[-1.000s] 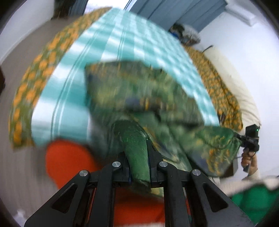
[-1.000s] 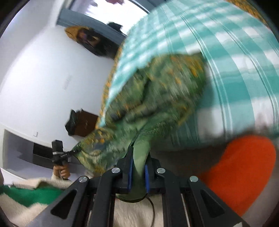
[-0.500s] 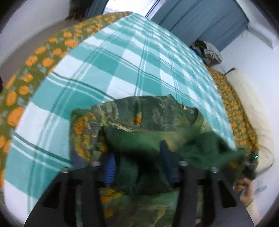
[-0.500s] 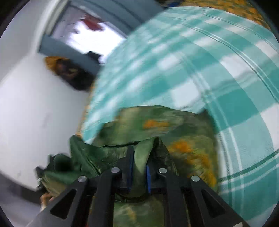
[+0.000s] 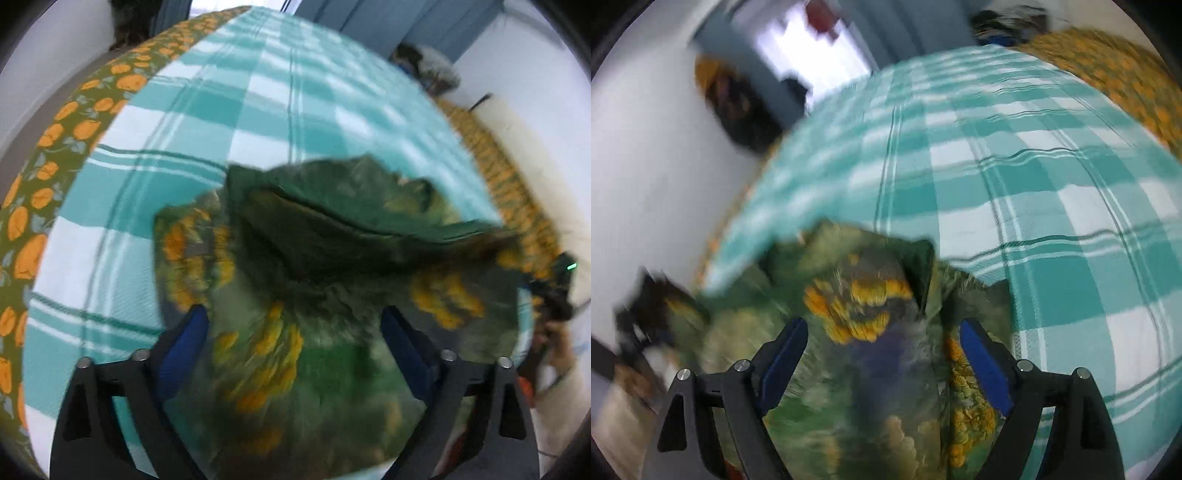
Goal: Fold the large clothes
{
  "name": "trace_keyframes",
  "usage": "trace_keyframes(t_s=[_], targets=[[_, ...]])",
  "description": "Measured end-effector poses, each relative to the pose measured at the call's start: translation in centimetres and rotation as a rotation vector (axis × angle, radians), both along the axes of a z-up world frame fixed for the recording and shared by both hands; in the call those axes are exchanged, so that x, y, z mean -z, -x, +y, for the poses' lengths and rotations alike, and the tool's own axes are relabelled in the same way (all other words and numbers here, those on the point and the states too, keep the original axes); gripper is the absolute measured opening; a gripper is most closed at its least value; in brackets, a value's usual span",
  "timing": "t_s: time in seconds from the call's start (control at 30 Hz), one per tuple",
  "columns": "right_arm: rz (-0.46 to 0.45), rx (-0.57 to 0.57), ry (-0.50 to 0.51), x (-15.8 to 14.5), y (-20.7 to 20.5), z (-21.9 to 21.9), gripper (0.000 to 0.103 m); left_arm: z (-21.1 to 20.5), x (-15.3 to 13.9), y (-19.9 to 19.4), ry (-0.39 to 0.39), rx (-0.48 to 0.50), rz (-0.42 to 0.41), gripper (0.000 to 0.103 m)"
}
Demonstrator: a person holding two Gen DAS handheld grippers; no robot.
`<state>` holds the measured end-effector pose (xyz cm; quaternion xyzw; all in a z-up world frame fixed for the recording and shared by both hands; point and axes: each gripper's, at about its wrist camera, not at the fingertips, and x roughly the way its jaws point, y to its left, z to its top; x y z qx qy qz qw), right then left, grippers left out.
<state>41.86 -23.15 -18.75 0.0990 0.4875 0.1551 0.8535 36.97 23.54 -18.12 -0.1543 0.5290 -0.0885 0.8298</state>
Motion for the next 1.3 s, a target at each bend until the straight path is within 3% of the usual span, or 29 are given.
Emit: trace_keyframes(t_s=[0.03,0.07,0.1,0.13,0.17,0.2,0.27,0.4,0.47,0.53,0.63,0.7,0.77,0.8,0.87,1.0,1.3], targets=[[0.005,0.003,0.025,0.4,-0.3,0.7,0.086,-0.8,0.6,-0.6,-0.034,-0.009,0.013,0.080],[0.009,0.008,0.055,0.9,-0.6,1.3,0.086,-1.5,1.1,-1.1,-0.071,-0.029,0.026,0.065],[0.018,0.023,0.074,1.7,-1.2,2.2,0.084,-1.9,1.4,-1.5,-0.106,-0.056,0.035,0.030],[0.024,0.034,0.081,2.0,-1.1,2.2,0.067,-2.0,1.4,-1.8,-0.150,-0.090,0.041,0.020],[0.024,0.047,0.103,1.9,-0.7,2.1,0.051,-1.7,1.2,-2.1,-0.144,-0.110,0.042,0.015],[0.009,0.071,0.141,1.5,-0.7,2.4,0.018,-1.1,0.6,-2.3,-0.116,-0.133,0.028,0.010],[-0.030,0.085,0.131,0.0,-0.7,2.2,0.014,0.1,-1.8,-2.8,-0.101,-0.168,-0.029,0.008],[-0.215,0.129,0.152,-5.6,-1.8,1.2,0.012,1.5,-7.1,-4.3,-0.090,-0.208,-0.188,0.008],[-0.287,0.144,0.131,-7.8,-2.6,0.8,0.012,1.1,-8.4,-5.2,-0.141,-0.226,-0.256,0.008],[-0.314,0.159,0.155,-8.3,-3.8,1.0,0.012,0.5,-7.6,-6.4,-0.193,-0.238,-0.285,0.008],[-0.298,0.161,0.214,-5.8,-5.5,1.4,0.012,-0.3,-2.8,-7.3,-0.292,-0.244,-0.239,0.008],[-0.242,0.154,0.251,-2.3,-6.1,1.8,0.012,-0.5,1.3,-7.1,-0.319,-0.241,-0.176,0.009],[-0.169,0.141,0.274,2.2,-6.0,2.1,0.012,-0.1,5.5,-5.9,-0.284,-0.244,-0.156,0.010],[-0.150,0.133,0.265,4.0,-5.9,2.2,0.012,0.1,6.3,-5.3,-0.258,-0.253,-0.175,0.011],[-0.153,0.133,0.256,6.0,-5.2,2.3,0.013,0.7,6.5,-4.5,-0.209,-0.274,-0.219,0.013],[-0.173,0.173,0.219,7.4,-4.6,1.8,0.015,1.9,7.2,-5.0,-0.135,-0.275,-0.215,0.015],[-0.180,0.179,0.208,7.5,-4.5,1.9,0.017,1.2,7.1,-4.6,-0.132,-0.279,-0.243,0.015]])
